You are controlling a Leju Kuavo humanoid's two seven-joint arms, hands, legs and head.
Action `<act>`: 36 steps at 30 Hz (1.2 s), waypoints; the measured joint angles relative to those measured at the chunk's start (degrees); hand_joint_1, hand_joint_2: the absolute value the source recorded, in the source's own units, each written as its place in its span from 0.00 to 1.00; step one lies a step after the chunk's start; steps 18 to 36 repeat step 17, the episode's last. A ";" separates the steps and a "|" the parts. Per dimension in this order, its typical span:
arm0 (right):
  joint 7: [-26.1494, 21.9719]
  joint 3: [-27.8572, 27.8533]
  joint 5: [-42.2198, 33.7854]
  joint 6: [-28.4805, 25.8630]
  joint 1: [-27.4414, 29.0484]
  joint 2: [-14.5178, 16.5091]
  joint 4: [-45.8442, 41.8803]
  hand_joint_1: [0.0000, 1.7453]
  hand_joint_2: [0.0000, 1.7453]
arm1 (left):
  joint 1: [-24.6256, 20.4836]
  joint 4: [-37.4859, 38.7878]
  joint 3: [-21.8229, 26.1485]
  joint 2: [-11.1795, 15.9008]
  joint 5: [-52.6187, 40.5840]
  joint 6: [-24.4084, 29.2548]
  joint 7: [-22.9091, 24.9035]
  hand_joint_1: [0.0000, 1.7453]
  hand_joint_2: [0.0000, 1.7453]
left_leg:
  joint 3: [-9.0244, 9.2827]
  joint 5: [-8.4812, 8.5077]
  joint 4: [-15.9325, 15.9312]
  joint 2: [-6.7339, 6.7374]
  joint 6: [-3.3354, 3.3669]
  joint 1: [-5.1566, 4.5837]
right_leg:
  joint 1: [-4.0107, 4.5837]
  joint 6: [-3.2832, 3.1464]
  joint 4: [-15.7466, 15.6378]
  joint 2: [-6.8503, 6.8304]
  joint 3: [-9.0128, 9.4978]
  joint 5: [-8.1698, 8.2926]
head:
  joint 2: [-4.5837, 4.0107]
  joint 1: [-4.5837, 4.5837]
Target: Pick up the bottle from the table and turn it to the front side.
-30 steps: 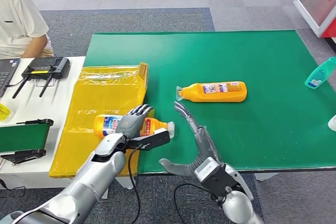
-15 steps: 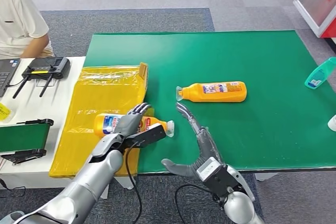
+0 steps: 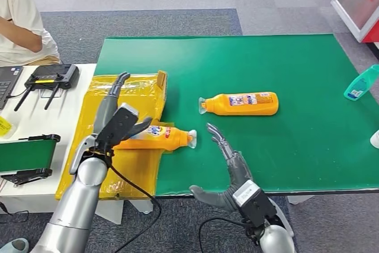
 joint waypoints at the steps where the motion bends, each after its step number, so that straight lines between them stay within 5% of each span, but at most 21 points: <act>1: 0.16 -0.11 0.19 -0.11 0.30 0.03 -0.17 0.00 1.00 | 0.94 -2.67 0.20 0.07 1.01 -0.34 -0.46 0.00 1.00 | 0.00 0.00 0.00 0.00 0.00 0.00 | 0.00 0.00 0.00 0.00 0.00 0.00 | 0.00 0.00; 7: 0.92 -0.86 0.81 -0.96 2.02 0.07 -1.68 0.00 1.00 | 6.68 -15.76 0.51 0.21 5.74 -1.57 -2.51 0.00 1.00 | -0.01 -0.03 0.00 0.00 0.00 0.00 | 0.00 0.00 -0.01 0.00 -0.01 -0.03 | 0.00 0.00; 16: 1.11 -1.81 1.53 -1.43 3.19 0.13 -3.15 0.00 1.00 | 11.74 -24.52 0.53 0.01 13.44 -4.04 -4.42 0.00 1.00 | 0.00 -0.02 0.00 0.00 -0.01 0.00 | 0.00 0.00 -0.01 0.00 0.00 -0.02 | 0.00 -0.01; 36: 1.12 -1.88 1.58 -1.46 3.34 0.13 -3.27 0.00 1.00 | 12.28 -25.09 0.53 -0.03 14.45 -4.45 -4.59 0.00 1.00 | 0.00 -0.02 0.00 0.00 -0.01 0.00 | 0.00 0.00 -0.01 0.00 0.00 -0.03 | 0.00 0.00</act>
